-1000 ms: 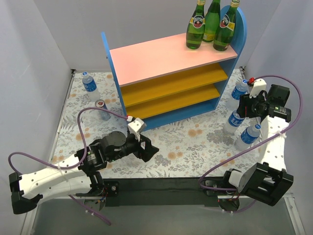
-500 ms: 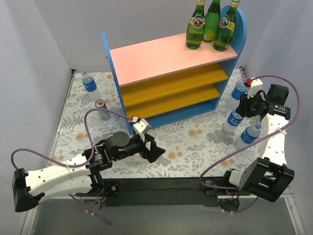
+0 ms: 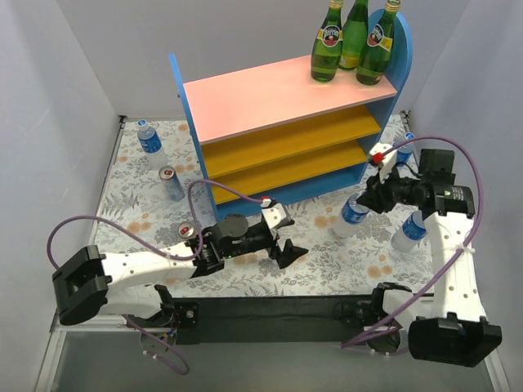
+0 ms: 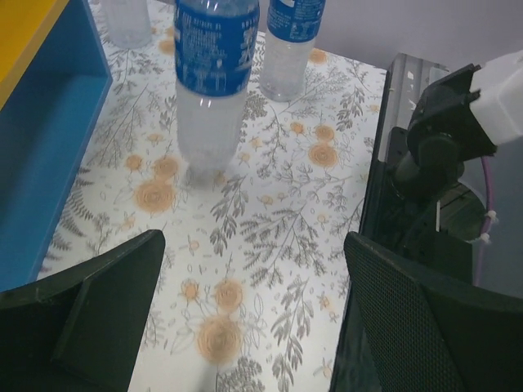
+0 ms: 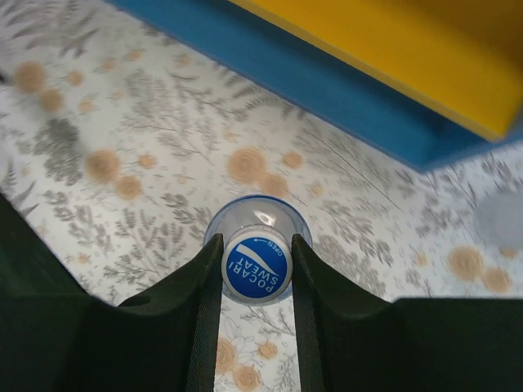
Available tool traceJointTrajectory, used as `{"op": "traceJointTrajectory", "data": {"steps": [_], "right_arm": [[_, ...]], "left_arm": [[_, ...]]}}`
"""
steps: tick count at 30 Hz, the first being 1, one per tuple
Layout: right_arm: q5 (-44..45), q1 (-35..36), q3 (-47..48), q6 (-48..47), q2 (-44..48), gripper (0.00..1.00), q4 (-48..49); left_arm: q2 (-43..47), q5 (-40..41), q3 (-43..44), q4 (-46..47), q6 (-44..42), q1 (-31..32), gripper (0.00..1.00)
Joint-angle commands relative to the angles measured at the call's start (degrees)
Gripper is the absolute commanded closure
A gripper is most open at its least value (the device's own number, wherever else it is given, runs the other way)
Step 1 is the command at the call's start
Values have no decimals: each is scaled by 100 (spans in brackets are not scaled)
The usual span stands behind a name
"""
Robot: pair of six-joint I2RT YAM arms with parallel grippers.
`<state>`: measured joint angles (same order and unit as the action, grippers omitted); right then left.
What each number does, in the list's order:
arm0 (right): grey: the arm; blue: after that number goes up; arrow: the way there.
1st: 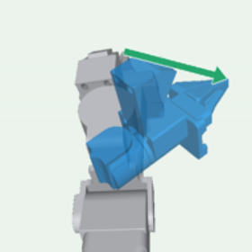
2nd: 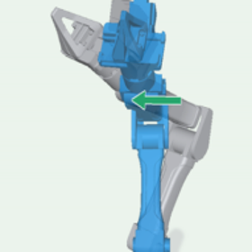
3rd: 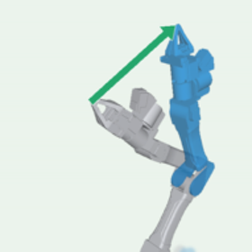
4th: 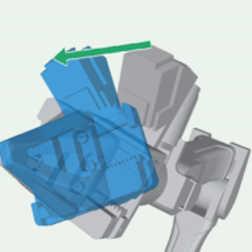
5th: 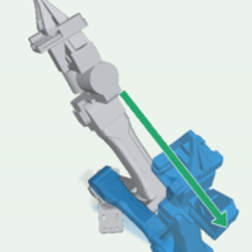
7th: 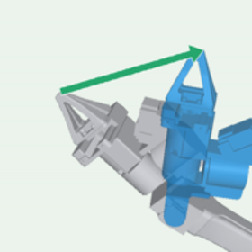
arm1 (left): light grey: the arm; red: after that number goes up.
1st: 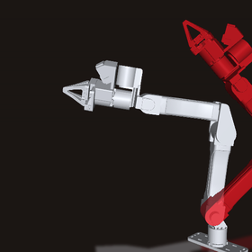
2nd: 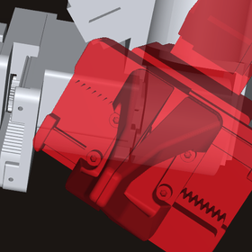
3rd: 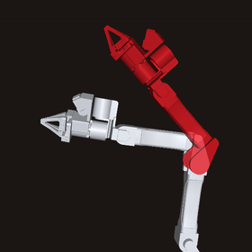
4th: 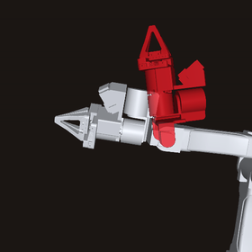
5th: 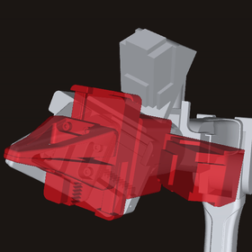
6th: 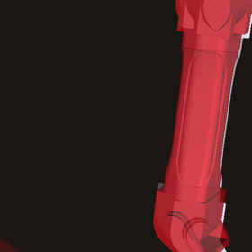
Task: Place and organize the beverage onto the shelf
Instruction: Pick up the drink from the center of the board.
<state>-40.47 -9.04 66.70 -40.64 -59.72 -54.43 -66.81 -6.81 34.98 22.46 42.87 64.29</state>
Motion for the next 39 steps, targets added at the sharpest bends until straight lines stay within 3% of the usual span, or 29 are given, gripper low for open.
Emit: {"op": "traceJointTrajectory", "data": {"steps": [1, 9, 27, 39], "right_arm": [[-664, 972, 63, -58, 391, 99, -24], [-1270, 1817, 299, -487, 295, 99, -278], [-1552, 2152, 599, -735, -13, 99, -498], [-1297, 2196, 423, -638, -30, 99, -445]], "left_arm": [[-560, -260, 439, 873, -394, -13, 9], [-1440, -75, 887, 1393, -508, -40, 9], [-2548, -708, 1749, 1252, -455, -48, 10], [-2610, -541, 2048, 1253, -306, -48, 25]]}}
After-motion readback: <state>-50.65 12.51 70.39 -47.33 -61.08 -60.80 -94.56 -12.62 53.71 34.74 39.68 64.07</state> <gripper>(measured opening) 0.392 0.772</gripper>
